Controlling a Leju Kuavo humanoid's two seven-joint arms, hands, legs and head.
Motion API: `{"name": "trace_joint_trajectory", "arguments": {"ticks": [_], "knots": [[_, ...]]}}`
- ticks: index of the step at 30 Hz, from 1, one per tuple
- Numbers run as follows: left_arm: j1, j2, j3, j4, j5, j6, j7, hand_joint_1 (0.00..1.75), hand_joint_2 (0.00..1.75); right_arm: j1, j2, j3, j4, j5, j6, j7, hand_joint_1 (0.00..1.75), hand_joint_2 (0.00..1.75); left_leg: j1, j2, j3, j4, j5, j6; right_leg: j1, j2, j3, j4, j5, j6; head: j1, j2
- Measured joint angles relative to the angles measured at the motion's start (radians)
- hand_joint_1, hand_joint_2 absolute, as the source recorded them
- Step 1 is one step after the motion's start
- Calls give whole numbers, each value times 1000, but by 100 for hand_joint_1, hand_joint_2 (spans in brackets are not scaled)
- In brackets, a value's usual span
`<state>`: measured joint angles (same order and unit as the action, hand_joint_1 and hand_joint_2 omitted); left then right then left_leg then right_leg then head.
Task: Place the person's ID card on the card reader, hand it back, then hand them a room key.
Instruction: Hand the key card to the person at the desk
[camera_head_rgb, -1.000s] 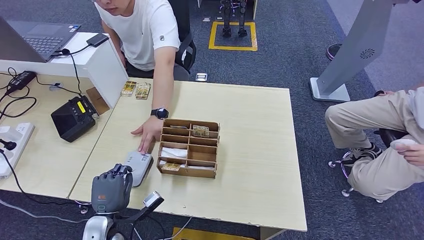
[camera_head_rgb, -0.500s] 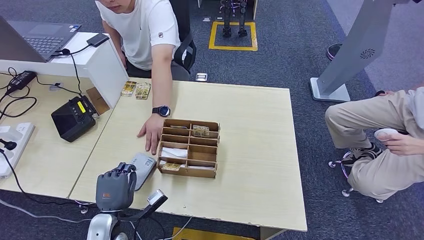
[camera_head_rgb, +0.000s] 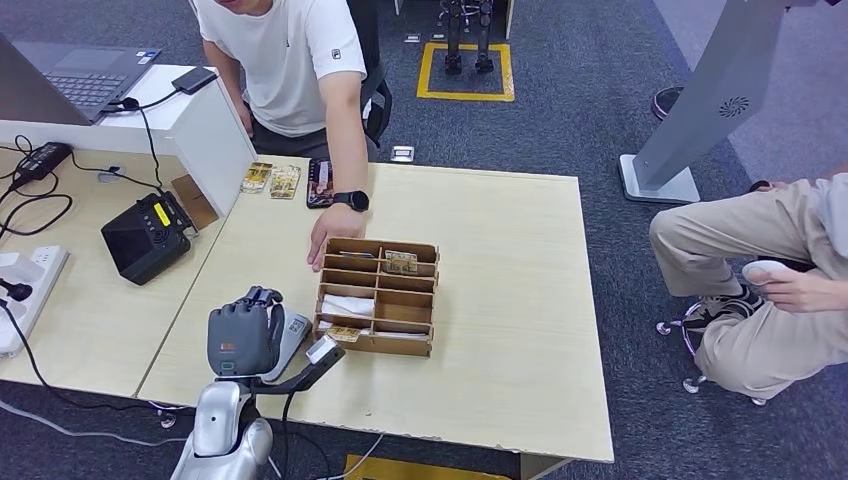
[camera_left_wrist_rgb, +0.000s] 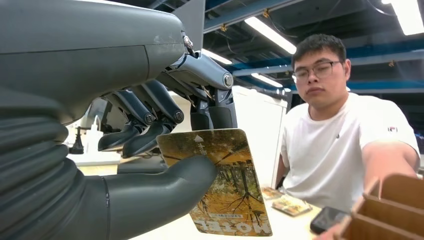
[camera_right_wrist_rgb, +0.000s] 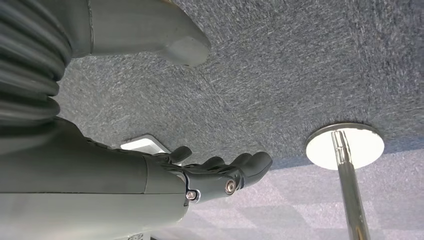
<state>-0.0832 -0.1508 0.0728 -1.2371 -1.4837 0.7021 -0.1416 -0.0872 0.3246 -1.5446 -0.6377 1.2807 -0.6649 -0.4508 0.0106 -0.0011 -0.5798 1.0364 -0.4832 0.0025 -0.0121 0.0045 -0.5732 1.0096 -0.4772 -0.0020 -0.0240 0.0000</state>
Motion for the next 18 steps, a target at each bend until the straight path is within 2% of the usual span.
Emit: {"name": "trace_joint_trajectory", "arguments": {"ticks": [2, 6, 10, 18], "knots": [[-5, 11, -19, 21, 6, 0, 48, 175, 175, 1, -1, 9, 2, -21, 0, 17, 0, 175, 0, 0, 0, 0, 0, 0, 0, 0, 0, 0, 0, 0, 0, 0], [-13, 62, -121, 56, 31, 0, 170, 175, 175, 2, -1, 38, 4, -51, 0, 32, 0, 175, 0, 0, 0, 0, 0, 0, 0, 0, 0, 0, 0, 0, 0, 0], [-24, 80, -169, 105, 25, 0, 154, 175, 175, 1, -1, 27, 8, -2, 0, 14, 0, 175, 0, 0, 0, 0, 0, 0, 0, 0, 0, 0, 0, 0, 0, 0], [-29, 82, -172, 158, 12, 0, 127, 175, 175, 1, -2, 4, 13, 2, 0, 11, 0, 175, 0, 0, 0, 0, 0, 0, 0, 0, 0, 0, 0, 0, 0, 0]]}}
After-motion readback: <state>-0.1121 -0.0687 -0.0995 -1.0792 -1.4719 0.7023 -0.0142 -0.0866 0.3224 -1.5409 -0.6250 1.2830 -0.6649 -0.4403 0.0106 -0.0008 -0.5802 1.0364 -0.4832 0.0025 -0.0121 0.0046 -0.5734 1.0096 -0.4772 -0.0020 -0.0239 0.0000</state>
